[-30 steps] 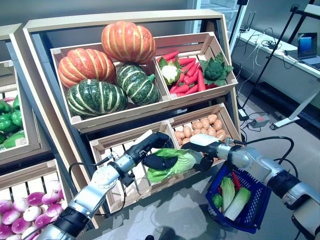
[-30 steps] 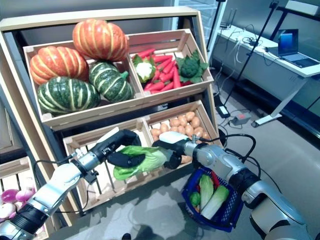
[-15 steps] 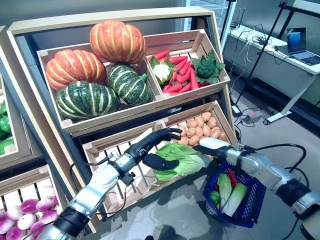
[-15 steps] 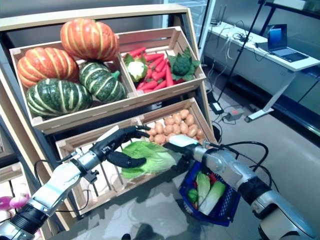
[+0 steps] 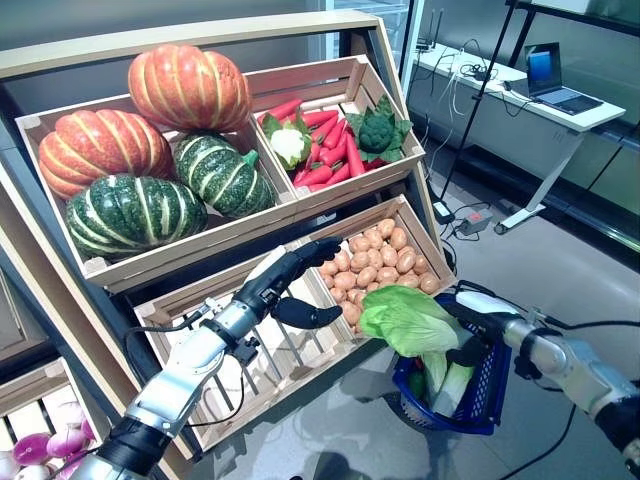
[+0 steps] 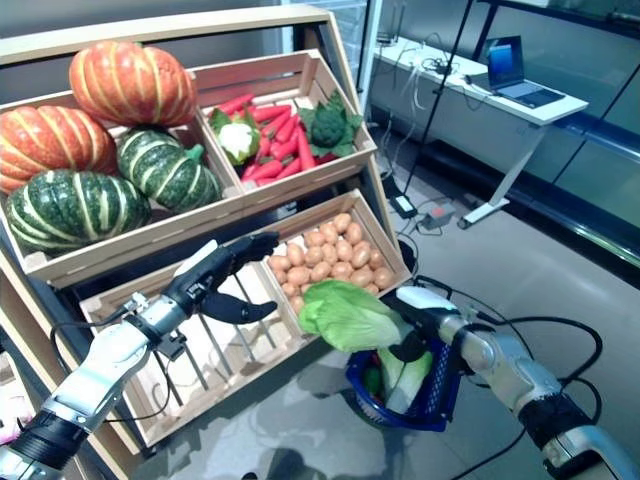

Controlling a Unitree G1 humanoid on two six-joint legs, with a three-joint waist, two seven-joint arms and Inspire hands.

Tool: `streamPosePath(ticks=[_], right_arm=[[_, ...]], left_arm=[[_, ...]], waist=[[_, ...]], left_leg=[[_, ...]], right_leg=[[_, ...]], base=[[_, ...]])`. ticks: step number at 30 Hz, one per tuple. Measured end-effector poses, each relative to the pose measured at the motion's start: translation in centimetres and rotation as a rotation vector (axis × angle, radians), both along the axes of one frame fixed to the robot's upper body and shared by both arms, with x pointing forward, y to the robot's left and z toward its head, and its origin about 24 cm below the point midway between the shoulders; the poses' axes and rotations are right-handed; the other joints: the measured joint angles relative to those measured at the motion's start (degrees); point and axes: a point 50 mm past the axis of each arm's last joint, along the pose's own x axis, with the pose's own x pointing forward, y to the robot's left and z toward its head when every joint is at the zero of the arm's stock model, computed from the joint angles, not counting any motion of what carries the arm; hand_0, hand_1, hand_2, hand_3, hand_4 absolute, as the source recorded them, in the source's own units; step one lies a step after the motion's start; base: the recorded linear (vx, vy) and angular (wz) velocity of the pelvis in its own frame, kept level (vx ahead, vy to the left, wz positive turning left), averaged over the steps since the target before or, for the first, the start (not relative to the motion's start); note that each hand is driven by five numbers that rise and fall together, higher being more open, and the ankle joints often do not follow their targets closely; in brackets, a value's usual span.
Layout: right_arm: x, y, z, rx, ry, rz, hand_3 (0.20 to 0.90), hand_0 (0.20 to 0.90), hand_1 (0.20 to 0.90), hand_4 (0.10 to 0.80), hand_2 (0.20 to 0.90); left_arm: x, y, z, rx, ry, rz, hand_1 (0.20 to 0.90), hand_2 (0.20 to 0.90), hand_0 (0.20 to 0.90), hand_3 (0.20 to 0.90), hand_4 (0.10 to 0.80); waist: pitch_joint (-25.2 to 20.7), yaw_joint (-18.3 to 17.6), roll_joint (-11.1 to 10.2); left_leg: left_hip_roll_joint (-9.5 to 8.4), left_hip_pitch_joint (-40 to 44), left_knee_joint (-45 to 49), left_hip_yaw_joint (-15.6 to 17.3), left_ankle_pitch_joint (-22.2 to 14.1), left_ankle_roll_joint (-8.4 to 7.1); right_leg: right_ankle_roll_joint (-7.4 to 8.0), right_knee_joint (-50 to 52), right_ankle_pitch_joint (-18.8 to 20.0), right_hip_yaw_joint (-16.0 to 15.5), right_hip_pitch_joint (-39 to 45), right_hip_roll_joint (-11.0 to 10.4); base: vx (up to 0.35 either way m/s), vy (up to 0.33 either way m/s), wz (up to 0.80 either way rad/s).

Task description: Put vegetables into the basket

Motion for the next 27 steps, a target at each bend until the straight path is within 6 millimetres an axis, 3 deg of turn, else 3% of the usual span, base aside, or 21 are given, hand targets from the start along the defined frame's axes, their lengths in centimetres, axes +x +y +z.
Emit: streamPosePath(ticks=[3, 4, 8, 12, 15, 18, 20, 25, 27], right_arm=[[-1.5, -2.9, -1.9, 0.114, 0.028, -0.256, 0.3, 0.3, 0.3, 0.4, 0.3], [-2.4, -4.1, -3.0, 0.225, 0.026, -0.417, 0.3, 0.3, 0.3, 0.4, 0.3], [-5.1, -7.0, -5.6, 0.397, 0.058, -0.776, 0.3, 0.3, 0.3, 0.4, 0.3], [-7.5, -8.0, -8.0, 0.672, 0.051, -1.111, 0.3, 0.3, 0.3, 0.4, 0.3], [-8.2, -8.0, -9.0, 0.811, 0.038, -1.246, 0.3, 0.3, 0.3, 0.4, 0.3], [-6.7, -8.0, -8.5, 0.947, -0.032, -1.343, 0.3, 0.3, 0.3, 0.4, 0.3], [-3.7, -7.6, -6.9, 1.08, -0.104, -1.358, 0.3, 0.3, 0.3, 0.4, 0.3], [2.3, -6.3, -2.1, 1.264, -0.228, -1.238, 0.3, 0.3, 0.3, 0.4, 0.3], [3.7, -5.9, -0.7, 1.288, -0.258, -1.198, 0.3, 0.3, 0.3, 0.4, 0.3]], left_arm=[[-0.5, 0.1, -0.9, -0.016, 0.029, 0.018, 0.9, 0.9, 0.9, 0.9, 0.8], [-0.7, 0.2, -1.5, -0.038, 0.051, 0.04, 0.9, 0.9, 0.9, 0.9, 0.8], [-1.6, 0.6, -4.2, -0.079, 0.152, 0.1, 0.9, 0.9, 0.9, 0.9, 0.8], [-2.8, 1.5, -7.7, -0.117, 0.314, 0.179, 0.9, 0.9, 0.9, 0.9, 0.8], [-3.2, 2.3, -9.3, -0.096, 0.38, 0.226, 0.9, 0.9, 0.9, 0.9, 0.8], [-2.1, 2.1, -8.7, -0.134, 0.361, 0.237, 0.9, 0.9, 0.9, 0.9, 0.8], [-0.9, 1.5, -7.6, -0.159, 0.315, 0.235, 0.9, 0.9, 0.9, 0.9, 0.8], [1.4, 0.6, -4.7, -0.183, 0.161, 0.25, 0.9, 0.9, 0.9, 0.9, 0.8], [2.1, 0.5, -3.8, -0.193, 0.117, 0.262, 0.9, 0.9, 0.9, 0.9, 0.8]], waist=[[0.0, 0.1, 0.0], [0.0, 0.1, 0.0], [0.1, 0.0, 0.3], [0.7, 0.2, 0.8], [2.5, 0.6, 1.5], [6.6, 1.0, 2.7], [10.9, 1.9, 4.1], [17.8, 2.5, 4.7], [20.3, 2.9, 5.0]], left_leg=[[0.02, 0.4, 0.0, 0.2, -0.2, -0.04], [0.03, 0.5, 0.0, 0.3, -0.2, -0.04], [0.02, 0.5, 0.0, 0.2, -0.3, -0.02], [0.05, 0.6, 0.1, 0.0, -0.2, -0.11], [0.05, -0.2, 1.1, -0.5, -0.2, -0.15], [0.38, -6.2, 7.1, -1.6, -1.3, -0.03], [0.91, -12.5, 14.0, -1.6, -2.5, 0.07], [0.39, -27.0, 32.1, -2.6, -8.7, 0.66], [0.2, -31.2, 37.8, -3.5, -10.4, 0.43]], right_leg=[[0.0, 0.0, 0.0, 0.5, 0.1, 0.0], [0.0, 0.0, 0.0, 0.6, 0.1, 0.0], [-0.01, 0.0, 0.0, 0.6, 0.2, 0.1], [-0.05, 0.1, 0.1, 0.3, 0.3, 0.2], [-0.1, 0.5, 0.1, -0.2, 0.1, 0.1], [-0.77, 5.4, -0.8, -1.4, -4.8, -0.3], [-1.49, 12.7, -2.5, -1.5, -11.2, -0.4], [-4.0, 37.8, -12.6, -2.8, -27.8, -5.3], [-3.69, 44.3, -15.0, -2.8, -31.7, -6.7]], base=[[0.094, -0.039, -0.09], [0.09, -0.046, -0.02], [0.091, -0.062, -0.02], [0.016, -0.074, 0.01], [-0.145, -0.059, 0.11], [-0.213, -0.032, 0.18], [-0.267, -0.01, 0.0], [-0.228, -0.013, 0.12], [-0.096, -0.065, 0.2]])
